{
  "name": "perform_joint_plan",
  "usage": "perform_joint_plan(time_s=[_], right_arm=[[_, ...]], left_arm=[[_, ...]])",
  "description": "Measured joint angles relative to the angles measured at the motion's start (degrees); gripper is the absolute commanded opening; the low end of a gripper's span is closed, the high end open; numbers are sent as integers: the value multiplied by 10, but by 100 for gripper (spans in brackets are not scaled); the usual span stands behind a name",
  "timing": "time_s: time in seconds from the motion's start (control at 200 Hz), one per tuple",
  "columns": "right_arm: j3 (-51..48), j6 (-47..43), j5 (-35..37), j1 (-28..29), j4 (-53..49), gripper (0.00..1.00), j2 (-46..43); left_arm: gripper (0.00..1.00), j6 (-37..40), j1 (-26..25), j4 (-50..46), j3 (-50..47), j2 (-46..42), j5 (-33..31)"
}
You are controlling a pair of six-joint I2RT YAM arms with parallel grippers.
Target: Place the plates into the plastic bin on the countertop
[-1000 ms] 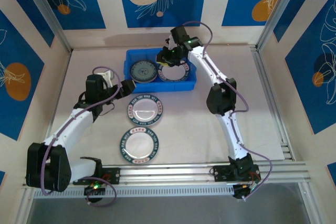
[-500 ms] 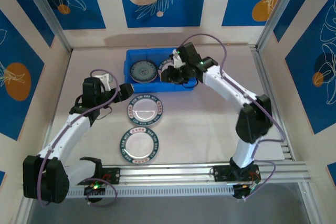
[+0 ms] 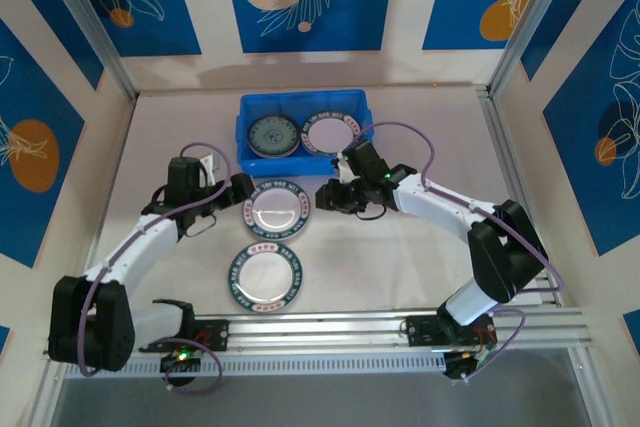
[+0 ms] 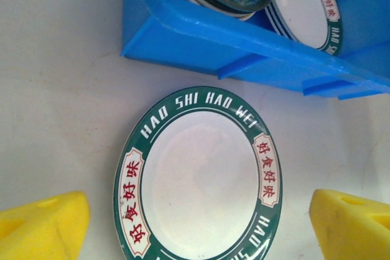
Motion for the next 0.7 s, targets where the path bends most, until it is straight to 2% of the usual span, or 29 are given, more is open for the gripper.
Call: perform_joint_plan(time_s=[0.24,0.445,0.7], right_arm=[[-7,14,-12,2,26,25,26],[-7,14,-22,0,28,22,39],[-2,12,-31,-8,29,21,45]], left_arm=[[64,-11,0,30,-21,54,-2],[53,-15,0,62,-41,96,-4],[46,-28,0,123,-58,153,8]])
